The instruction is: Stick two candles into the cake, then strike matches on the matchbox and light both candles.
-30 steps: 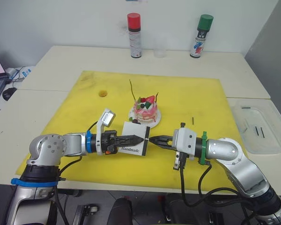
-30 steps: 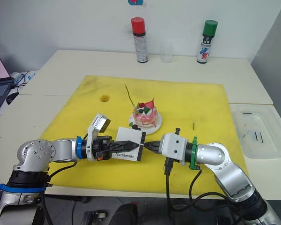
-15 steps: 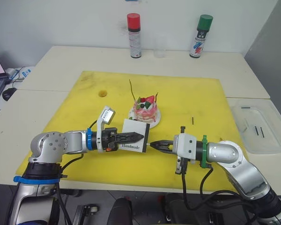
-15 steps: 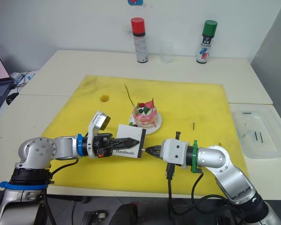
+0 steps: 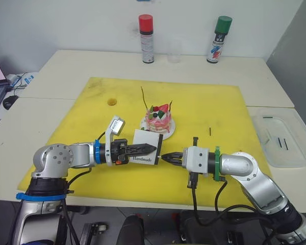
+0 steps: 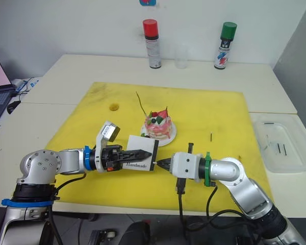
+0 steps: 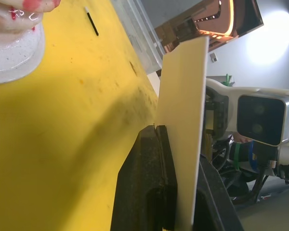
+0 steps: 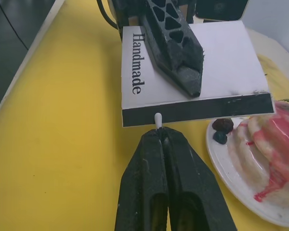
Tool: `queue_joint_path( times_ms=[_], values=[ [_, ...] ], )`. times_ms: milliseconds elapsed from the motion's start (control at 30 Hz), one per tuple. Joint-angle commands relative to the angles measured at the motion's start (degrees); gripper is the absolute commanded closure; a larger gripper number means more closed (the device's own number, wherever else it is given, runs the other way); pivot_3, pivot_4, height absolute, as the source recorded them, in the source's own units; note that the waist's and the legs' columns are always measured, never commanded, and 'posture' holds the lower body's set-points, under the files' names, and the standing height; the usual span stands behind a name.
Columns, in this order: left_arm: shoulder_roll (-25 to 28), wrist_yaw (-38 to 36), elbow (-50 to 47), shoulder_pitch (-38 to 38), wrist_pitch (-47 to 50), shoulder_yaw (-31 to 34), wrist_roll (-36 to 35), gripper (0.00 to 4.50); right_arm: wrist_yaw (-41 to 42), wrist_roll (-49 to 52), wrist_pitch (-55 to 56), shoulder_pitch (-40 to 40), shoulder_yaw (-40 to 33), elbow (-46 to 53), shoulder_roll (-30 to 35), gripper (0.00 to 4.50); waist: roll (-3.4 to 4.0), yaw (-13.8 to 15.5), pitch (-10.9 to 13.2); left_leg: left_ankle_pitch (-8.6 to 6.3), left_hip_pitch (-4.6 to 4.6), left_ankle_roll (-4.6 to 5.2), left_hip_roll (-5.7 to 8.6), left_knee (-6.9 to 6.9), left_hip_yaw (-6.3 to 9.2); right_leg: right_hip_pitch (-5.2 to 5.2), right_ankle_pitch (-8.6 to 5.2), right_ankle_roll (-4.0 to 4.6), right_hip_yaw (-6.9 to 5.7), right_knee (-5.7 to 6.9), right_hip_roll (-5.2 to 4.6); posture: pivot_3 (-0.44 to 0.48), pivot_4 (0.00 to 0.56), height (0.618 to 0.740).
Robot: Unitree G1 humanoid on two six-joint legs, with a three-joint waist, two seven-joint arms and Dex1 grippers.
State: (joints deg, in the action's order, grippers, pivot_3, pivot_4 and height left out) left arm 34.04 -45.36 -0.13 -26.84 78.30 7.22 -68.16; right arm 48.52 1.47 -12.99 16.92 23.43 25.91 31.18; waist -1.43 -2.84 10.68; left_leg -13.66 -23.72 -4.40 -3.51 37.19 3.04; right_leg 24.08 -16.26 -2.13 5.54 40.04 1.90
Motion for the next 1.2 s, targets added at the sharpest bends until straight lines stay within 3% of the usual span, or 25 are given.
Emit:
queue_joint_path(
  times_ms=[33,167,233,400,500,800,1067,1200],
  values=[
    [-0.60,-0.43,-1.02,-2.35,-0.17,2.66,-2.30,4.50,1.40,-0.72,2.72,0.79,2.10,-0.10,-0.54,4.45,0.00,0.00,0.00,0.00,0.00,0.00,0.00,0.00,0.00,0.00,0.00,0.00,0.00,0.00,0.00,0.000,0.150,0.704],
    [3.39,-3.51,6.18,-12.17,-7.20,4.17,3.89,4.50,4.26,0.69,5.29,2.26,0.53,-0.71,1.07,4.45,-0.01,0.12,0.01,0.02,-0.02,-0.02,0.00,0.10,0.06,0.00,0.04,0.01,-0.07,0.05,0.02,0.000,0.150,0.704],
    [5.75,-5.47,7.40,-13.47,-8.74,3.49,6.33,4.50,4.96,1.87,5.53,3.05,-1.45,-0.82,1.93,4.45,0.01,-0.05,0.00,0.03,-0.02,-0.01,0.00,0.14,0.07,-0.01,0.12,0.01,-0.04,0.04,0.04,0.000,0.150,0.704],
    [9.70,-8.55,6.94,-9.68,-10.79,3.45,10.16,4.50,4.08,5.19,0.70,3.63,-5.65,1.73,2.32,4.45,0.02,-0.38,0.00,0.03,0.05,-0.01,-0.03,0.04,-0.05,0.00,0.10,0.03,0.04,0.03,0.04,0.000,0.150,0.704],
    [10.75,-9.88,0.96,-3.84,-9.95,1.77,10.75,4.50,3.16,8.04,-6.66,2.99,-8.38,4.89,2.95,4.45,0.02,-0.30,0.00,0.03,0.01,-0.02,-0.07,-0.02,0.00,0.03,0.07,0.12,-0.01,0.04,0.04,0.000,0.150,0.704],
    [13.38,-14.75,-10.95,4.10,-13.52,-3.97,13.99,4.50,6.03,15.75,-30.13,-3.26,-15.21,14.82,18.93,4.45,0.02,1.11,0.01,0.03,-0.05,-0.01,-0.03,0.07,0.00,0.00,0.05,0.11,-0.04,-0.04,-0.02,0.000,0.150,0.704],
    [12.57,-16.23,-11.08,4.05,-15.21,-6.14,16.09,4.50,-1.30,13.86,-36.02,-1.64,-9.96,12.31,14.71,4.45,0.03,0.27,0.01,0.12,0.05,0.14,-0.05,0.07,-0.05,0.00,0.15,0.01,0.02,0.01,0.05,0.000,0.150,0.704],
    [12.59,-16.50,-10.87,4.24,-15.53,-6.26,16.65,4.50,-4.37,12.41,-33.68,-1.51,-9.73,11.27,12.31,3.52,0.03,0.26,0.01,0.12,-0.04,0.14,-0.04,0.06,-0.05,0.03,0.14,0.01,0.02,-0.03,0.04,0.000,0.150,0.704]
  ],
)
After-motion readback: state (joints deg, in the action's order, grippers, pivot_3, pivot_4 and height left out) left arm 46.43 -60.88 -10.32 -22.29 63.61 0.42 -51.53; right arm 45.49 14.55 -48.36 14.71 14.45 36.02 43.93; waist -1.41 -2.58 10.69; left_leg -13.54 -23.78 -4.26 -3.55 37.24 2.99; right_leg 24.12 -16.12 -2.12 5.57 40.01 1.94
